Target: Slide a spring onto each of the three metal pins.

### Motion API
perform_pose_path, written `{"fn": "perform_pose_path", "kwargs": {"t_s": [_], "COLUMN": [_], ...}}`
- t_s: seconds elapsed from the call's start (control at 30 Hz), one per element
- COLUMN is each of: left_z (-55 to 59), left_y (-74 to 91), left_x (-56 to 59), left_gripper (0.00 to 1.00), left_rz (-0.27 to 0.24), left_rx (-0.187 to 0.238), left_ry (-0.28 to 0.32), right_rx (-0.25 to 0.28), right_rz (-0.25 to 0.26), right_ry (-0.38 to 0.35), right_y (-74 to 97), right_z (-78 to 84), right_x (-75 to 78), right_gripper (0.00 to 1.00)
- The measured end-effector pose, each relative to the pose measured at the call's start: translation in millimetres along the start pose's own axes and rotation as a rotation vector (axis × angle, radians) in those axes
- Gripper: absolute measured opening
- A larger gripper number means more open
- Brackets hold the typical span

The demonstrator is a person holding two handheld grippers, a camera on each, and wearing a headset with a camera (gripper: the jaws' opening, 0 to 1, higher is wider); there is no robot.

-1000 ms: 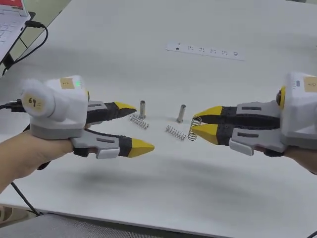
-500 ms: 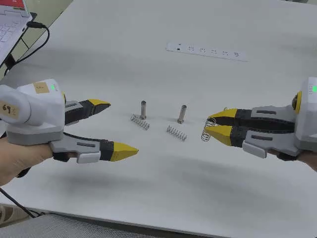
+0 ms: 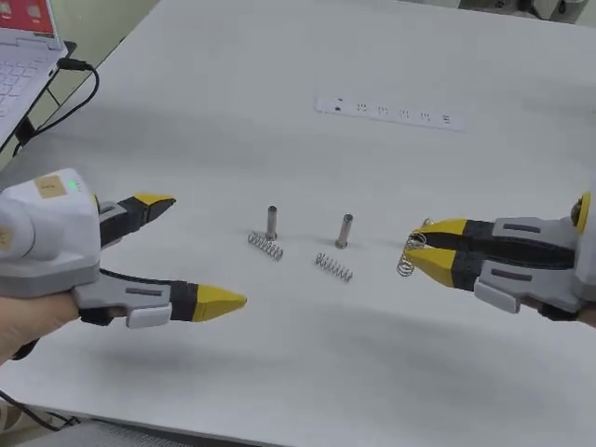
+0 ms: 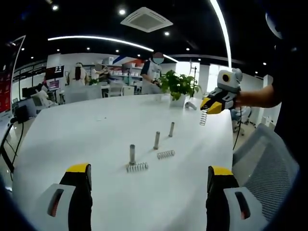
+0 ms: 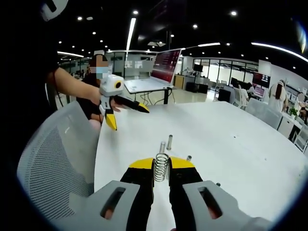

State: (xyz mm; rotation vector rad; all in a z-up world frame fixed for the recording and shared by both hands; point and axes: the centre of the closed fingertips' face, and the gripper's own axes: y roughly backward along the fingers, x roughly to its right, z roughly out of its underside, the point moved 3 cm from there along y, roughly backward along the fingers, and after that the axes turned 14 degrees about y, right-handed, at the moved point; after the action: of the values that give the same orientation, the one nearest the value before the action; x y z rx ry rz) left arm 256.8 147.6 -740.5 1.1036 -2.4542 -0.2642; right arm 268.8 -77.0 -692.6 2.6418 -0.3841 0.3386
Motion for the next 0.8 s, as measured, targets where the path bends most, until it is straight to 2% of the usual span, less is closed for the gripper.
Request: {"fn": "perform_pose_path", "kwargs": {"t_s": [0.3, 0.8], "left_z": [4.2, 3.5], "left_y": [3.7, 6.9], "left_x": [-0.1, 3.0], "left_gripper": [0.98, 0.98], "left_rz": [-0.005, -0.004], "left_rx": [-0.009, -0.008], "left_ry": [0.018, 0.006], "right_rx": [-0.014, -0.047], "right_rz": [0.032, 0.099], "right_ry": [-0.012, -0.033], "right_y": [6.8, 10.2], "right_z": [7.9, 25.3], "right_x": [9.0, 30.9], "right_gripper": [0.08, 0.08]}}
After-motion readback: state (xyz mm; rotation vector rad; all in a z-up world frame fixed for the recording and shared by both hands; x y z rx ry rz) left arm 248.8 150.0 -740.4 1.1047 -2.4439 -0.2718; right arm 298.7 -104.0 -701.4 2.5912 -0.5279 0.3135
